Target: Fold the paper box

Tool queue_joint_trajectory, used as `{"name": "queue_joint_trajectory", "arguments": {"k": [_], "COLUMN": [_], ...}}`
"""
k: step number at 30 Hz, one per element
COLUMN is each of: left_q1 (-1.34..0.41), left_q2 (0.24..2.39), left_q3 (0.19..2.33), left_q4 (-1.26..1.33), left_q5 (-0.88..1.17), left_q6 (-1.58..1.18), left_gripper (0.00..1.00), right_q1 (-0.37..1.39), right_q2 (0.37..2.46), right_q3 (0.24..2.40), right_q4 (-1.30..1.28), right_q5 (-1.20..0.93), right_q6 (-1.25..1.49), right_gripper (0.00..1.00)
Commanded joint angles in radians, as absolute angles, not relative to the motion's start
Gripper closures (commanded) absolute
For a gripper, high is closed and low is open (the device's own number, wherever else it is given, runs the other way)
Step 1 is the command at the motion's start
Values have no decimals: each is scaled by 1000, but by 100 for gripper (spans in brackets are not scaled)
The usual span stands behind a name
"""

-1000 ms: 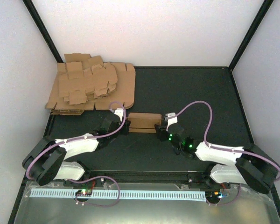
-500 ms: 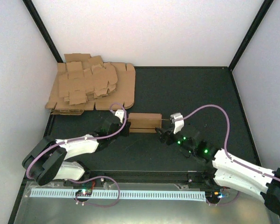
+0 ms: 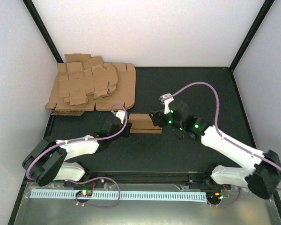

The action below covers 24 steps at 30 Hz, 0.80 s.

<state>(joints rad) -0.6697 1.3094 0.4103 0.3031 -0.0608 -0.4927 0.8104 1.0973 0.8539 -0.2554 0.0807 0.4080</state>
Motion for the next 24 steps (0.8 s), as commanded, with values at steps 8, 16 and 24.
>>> {"name": "queue_joint_trajectory", "arguments": {"k": [8, 16, 24], "left_q1": [-682, -683, -680], "left_q2": [1301, 1161, 947], "left_q3": [409, 436, 493], "left_q4": [296, 126, -238], "left_q5": [-54, 14, 17], "left_q6": [-472, -460, -500], "left_gripper": [75, 43, 29], "right_q1": [682, 682, 682], "right_q2": [1438, 1491, 1526], "right_q3": [906, 897, 866], "right_q4": [-308, -318, -281], "right_q5": [-194, -153, -172], "right_q6": [391, 359, 354], "right_gripper": [30, 31, 32]}}
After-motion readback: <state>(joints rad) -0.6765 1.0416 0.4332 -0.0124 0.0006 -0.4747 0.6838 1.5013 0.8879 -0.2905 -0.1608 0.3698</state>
